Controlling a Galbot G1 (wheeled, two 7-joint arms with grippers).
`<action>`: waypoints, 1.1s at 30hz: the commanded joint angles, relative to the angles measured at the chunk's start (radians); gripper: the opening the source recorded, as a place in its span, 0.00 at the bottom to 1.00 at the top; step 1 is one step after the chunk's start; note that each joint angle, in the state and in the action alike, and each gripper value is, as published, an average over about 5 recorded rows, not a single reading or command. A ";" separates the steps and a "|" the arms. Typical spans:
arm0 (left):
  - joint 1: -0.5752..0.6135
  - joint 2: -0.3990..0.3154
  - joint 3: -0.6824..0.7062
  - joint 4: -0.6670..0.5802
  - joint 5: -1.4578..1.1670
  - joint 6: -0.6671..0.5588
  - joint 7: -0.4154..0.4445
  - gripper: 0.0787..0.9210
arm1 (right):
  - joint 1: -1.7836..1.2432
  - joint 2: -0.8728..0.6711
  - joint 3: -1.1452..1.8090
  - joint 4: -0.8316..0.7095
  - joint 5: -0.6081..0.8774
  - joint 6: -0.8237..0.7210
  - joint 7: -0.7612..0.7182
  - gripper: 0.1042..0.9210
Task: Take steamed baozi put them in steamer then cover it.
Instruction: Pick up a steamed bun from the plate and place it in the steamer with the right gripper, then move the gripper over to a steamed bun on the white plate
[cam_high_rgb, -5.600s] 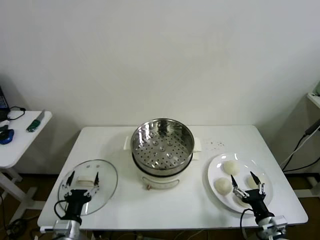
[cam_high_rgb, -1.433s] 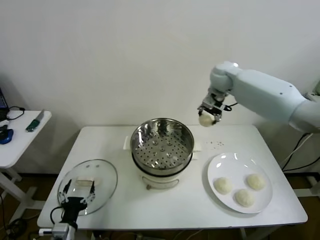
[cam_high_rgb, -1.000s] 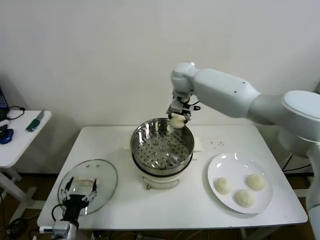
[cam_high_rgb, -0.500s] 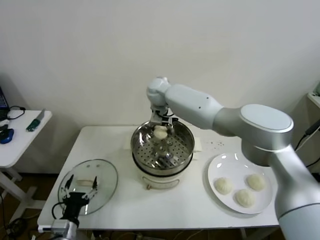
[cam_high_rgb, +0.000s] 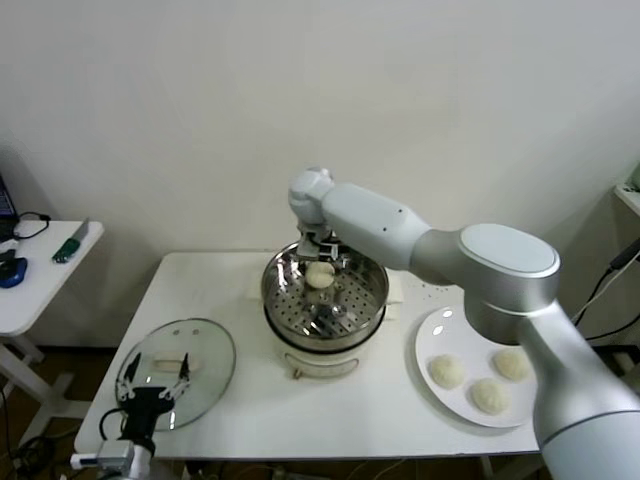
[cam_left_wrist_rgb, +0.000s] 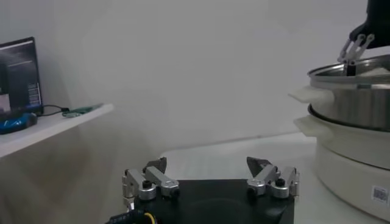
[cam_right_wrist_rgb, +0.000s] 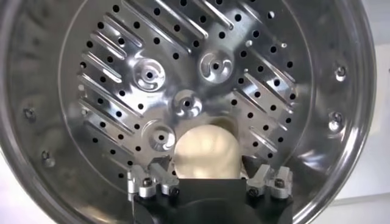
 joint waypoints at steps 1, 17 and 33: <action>0.001 -0.001 -0.001 -0.001 -0.011 0.004 -0.009 0.88 | -0.005 0.011 0.011 -0.019 -0.010 0.006 -0.012 0.88; 0.013 -0.005 0.010 -0.003 -0.009 0.001 -0.013 0.88 | 0.216 -0.281 -0.043 0.249 0.327 -0.189 -0.025 0.88; 0.041 0.007 0.014 -0.032 0.000 -0.012 0.005 0.88 | 0.375 -0.948 -0.406 0.745 0.884 -0.865 0.154 0.88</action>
